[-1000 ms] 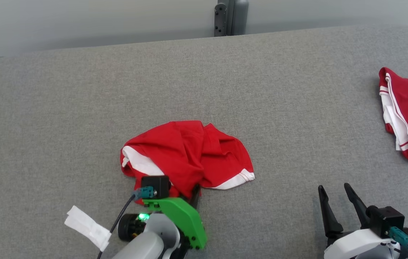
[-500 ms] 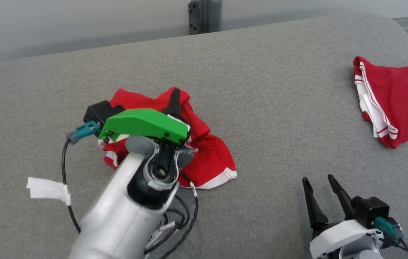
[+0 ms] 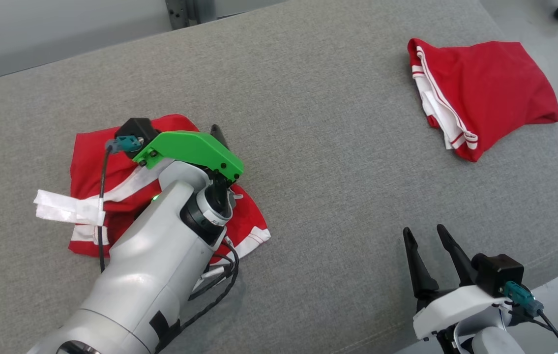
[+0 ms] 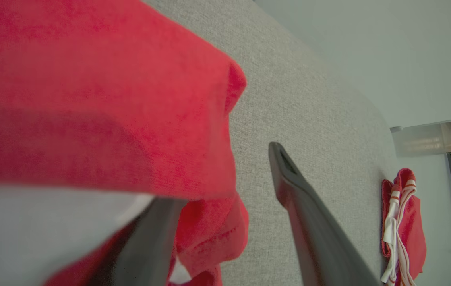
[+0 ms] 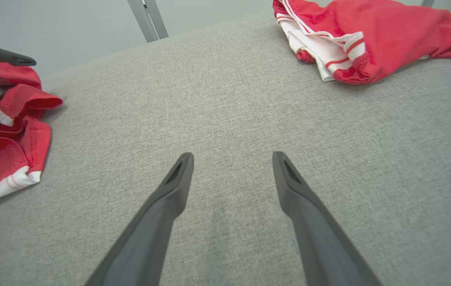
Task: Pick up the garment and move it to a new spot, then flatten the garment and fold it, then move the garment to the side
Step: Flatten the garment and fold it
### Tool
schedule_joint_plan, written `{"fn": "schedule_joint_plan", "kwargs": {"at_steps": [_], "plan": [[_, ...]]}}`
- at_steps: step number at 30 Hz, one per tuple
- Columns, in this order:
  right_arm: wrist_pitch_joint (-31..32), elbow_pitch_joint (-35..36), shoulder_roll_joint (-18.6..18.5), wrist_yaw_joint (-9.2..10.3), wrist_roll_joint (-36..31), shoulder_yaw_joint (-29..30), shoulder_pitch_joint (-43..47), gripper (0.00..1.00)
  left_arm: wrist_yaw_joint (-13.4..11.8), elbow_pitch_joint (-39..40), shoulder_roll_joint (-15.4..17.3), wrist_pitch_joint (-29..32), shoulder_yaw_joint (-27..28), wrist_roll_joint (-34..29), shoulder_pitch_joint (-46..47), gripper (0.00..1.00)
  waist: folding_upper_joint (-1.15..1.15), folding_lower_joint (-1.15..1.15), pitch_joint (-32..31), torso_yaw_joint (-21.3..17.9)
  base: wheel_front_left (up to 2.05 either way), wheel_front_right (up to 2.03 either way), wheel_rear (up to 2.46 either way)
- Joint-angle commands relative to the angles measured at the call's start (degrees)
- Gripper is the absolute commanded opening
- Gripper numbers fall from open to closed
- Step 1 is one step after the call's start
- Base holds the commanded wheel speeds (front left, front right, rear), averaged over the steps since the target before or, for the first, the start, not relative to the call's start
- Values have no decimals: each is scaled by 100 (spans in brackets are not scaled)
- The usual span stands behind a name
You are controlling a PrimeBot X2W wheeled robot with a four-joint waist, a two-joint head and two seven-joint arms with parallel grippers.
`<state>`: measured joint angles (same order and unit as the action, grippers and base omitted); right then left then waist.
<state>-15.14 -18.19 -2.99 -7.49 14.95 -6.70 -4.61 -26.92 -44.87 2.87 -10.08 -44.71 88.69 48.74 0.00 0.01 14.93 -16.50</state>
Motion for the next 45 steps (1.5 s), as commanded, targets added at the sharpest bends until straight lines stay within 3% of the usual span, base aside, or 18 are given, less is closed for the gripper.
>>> {"fn": "schedule_joint_plan", "kwargs": {"at_steps": [1,8,12,15,18,22,25,31,39,45], "plan": [[1,-11,6,0,10,55,115,100,203,-49,21,69,-167,-165,112,100,0,-1,93,-169,0,0,0],[1,19,2,0,-152,325,452,100,1074,451,34,55,-662,-422,-331,100,0,-1,-498,238,0,0,0],[2,56,-7,0,-310,443,697,100,1237,1239,303,-76,-941,-607,-943,100,0,-1,-1006,581,0,0,0],[2,92,-56,0,-378,528,877,100,1022,1940,814,-244,-1149,-910,-1422,100,0,-1,-1337,852,0,0,0],[2,163,-66,0,-429,544,1020,100,632,2662,1447,-415,-1045,-1213,-1836,100,0,-1,-1513,1096,0,0,0],[2,237,-90,0,-458,529,1099,100,152,3321,2152,-508,-508,-1576,-2367,100,0,-1,-1529,1347,0,0,0],[2,244,-95,0,-469,505,1131,100,11,3528,2358,-509,-99,-1937,-2644,100,0,-1,-1482,1468,0,0,0],[2,284,-143,0,-439,432,958,100,364,3325,2258,-508,11,-2517,-2922,100,0,-1,-1184,1486,0,0,0],[2,265,-213,0,-370,370,754,100,929,2391,2001,-470,-660,-3289,-2384,100,0,-1,-836,1259,0,0,0],[1,266,-209,0,-330,397,671,100,992,1700,1837,-298,-808,-3424,-2050,100,0,-1,-672,1093,0,0,0]]}}
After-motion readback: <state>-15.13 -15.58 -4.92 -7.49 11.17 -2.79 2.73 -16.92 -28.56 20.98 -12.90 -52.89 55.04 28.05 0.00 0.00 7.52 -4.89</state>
